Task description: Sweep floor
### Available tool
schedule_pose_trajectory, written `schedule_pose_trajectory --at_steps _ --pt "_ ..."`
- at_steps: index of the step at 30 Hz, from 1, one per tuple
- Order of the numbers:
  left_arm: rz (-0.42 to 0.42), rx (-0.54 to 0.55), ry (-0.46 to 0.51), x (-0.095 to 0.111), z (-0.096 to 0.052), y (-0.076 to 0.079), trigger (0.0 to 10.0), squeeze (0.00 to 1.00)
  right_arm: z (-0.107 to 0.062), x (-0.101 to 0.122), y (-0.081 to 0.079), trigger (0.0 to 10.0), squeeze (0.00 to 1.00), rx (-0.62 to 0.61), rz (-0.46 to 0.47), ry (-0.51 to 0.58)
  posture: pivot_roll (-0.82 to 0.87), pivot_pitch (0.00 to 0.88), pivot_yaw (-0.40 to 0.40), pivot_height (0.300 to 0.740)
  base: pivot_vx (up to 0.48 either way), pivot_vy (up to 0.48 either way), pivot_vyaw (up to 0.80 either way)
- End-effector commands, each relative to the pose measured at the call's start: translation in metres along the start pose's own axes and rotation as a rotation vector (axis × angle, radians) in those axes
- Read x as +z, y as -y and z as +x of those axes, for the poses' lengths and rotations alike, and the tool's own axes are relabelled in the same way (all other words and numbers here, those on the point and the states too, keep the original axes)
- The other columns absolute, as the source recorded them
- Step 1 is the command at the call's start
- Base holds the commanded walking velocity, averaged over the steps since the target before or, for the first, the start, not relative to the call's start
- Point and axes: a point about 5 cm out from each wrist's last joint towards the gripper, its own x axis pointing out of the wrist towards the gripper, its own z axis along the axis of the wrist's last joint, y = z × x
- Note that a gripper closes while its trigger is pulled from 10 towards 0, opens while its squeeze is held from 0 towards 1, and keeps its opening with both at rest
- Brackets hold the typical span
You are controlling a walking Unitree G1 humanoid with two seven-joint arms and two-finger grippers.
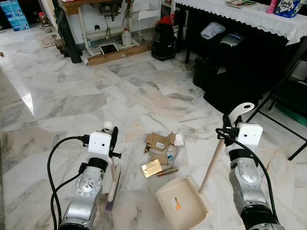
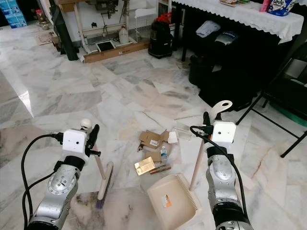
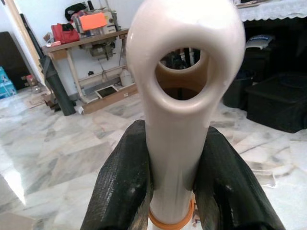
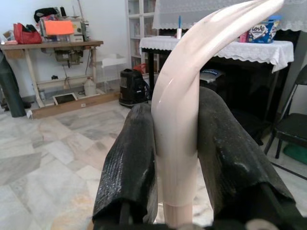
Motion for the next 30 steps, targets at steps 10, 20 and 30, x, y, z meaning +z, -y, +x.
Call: schedule_pose_trajectory --at_steps 10,20,30 --pt "0.028 0.014 0.046 0.0095 0.0061 -0.0093 10.0 0.00 0.0042 0.0088 -0.0015 10.0 0.00 -0.006 0.011 0.047 0.07 0.000 0.016 0.740 0.000 0.000 -0.37" --pt "0.030 0.028 0.043 0.0078 0.0016 -0.0116 10.0 0.00 0.0074 0.0094 -0.0030 10.0 0.00 -0.004 0.027 0.036 0.08 0.002 0.008 0.740 0.000 0.000 -0.23" --pt "0.031 0.021 0.040 0.0078 0.0024 -0.0095 10.0 0.00 0.0082 0.0123 -0.0059 10.0 0.00 0.008 0.010 0.057 0.07 0.009 0.013 0.740 0.073 0.000 -0.15"
